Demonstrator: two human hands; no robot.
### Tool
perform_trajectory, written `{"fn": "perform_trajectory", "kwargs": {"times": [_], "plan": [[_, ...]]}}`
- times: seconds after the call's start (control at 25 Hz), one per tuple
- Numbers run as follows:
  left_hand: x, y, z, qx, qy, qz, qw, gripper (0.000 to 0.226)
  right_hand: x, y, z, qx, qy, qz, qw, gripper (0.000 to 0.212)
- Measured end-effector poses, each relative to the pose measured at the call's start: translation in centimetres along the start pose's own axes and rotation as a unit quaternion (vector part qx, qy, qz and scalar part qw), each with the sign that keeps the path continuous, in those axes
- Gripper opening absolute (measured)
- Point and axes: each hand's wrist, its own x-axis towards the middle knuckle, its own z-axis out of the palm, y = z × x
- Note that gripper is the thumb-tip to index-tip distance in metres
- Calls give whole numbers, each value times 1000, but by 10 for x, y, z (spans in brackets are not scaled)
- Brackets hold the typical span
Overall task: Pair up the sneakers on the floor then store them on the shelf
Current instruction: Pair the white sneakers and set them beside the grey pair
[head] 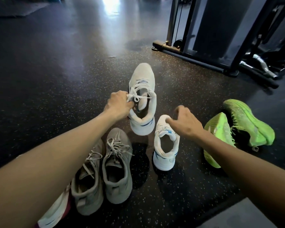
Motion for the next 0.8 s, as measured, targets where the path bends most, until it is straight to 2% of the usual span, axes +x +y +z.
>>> {"fn": "perform_trajectory", "kwargs": {"times": [0.08, 0.16, 0.24, 0.36, 0.48, 0.6, 0.8], "plan": [[-8, -16, 5, -6, -14, -8, 1000, 11, -5, 14, 13, -61, -109, 105, 987, 78], [-17, -29, 14, -14, -34, -21, 999, 13, -13, 28, 35, -38, -157, 166, 973, 68], [-27, -39, 26, 11, -56, -30, 998, 14, -18, 40, 56, 5, -160, 174, 972, 39], [-42, -49, 46, 37, -85, -29, 995, 17, -19, 48, 66, 43, -156, 164, 973, 20], [-55, -53, 61, 55, -104, -20, 993, 15, -23, 52, 60, 49, -144, 194, 969, 25], [-67, -56, 74, 64, -120, -8, 991, 14, -28, 60, 54, 71, -129, 220, 964, 19], [-91, -61, 98, 51, -155, -32, 986, 12, -40, 62, 49, 23, -165, 199, 966, 23]]}}
